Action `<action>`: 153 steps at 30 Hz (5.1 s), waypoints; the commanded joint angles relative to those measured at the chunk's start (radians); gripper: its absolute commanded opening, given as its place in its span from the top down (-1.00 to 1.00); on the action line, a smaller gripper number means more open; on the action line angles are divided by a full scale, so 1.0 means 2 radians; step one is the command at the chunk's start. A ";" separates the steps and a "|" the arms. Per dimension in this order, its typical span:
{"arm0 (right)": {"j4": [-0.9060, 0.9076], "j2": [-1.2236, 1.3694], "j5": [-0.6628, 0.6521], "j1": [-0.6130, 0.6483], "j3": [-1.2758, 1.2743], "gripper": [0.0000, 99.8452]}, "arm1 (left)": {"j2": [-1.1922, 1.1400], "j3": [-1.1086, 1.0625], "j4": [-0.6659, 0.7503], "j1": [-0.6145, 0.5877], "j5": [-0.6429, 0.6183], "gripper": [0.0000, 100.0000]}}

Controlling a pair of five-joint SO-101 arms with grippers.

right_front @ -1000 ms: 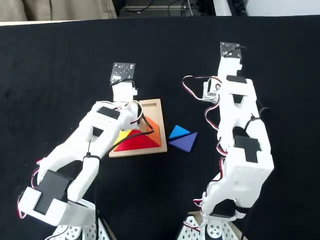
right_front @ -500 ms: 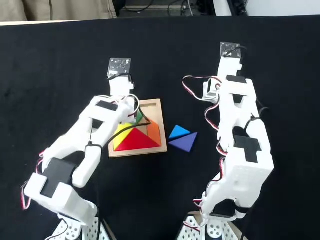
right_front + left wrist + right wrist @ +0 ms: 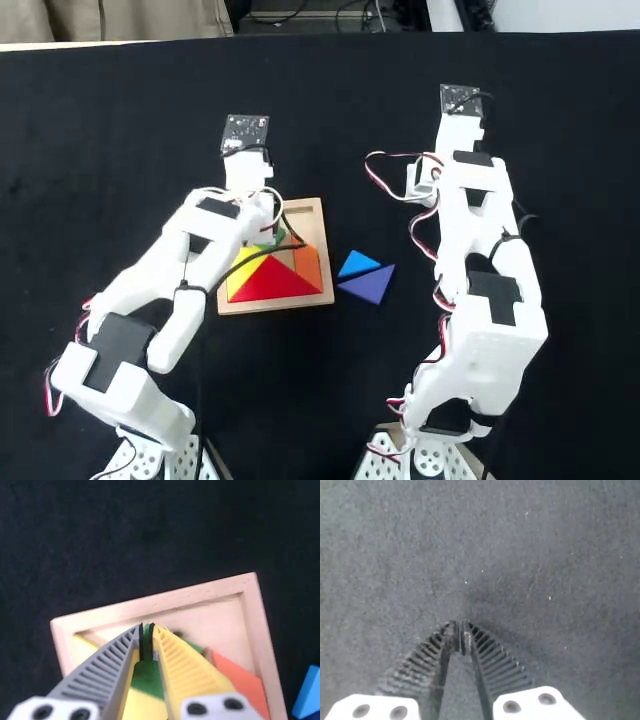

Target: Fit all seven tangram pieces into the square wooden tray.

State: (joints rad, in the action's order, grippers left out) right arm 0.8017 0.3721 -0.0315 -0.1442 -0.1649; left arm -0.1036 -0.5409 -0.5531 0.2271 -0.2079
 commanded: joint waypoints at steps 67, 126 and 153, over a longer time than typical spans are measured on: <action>-0.021 -0.008 0.097 -0.094 0.031 0.98 | -0.002 0.125 -0.090 0.163 0.075 0.88; -0.021 -0.004 0.077 -0.070 0.029 0.98 | -0.209 0.323 -0.210 0.178 0.236 0.62; -0.021 -0.004 0.077 -0.070 0.030 0.98 | 0.143 0.089 -0.193 0.169 -0.119 0.90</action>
State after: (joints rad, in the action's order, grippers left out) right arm 0.7772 0.3721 0.1343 -0.3069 -0.1634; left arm -0.0176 -0.2524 -0.9751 0.5662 -0.4058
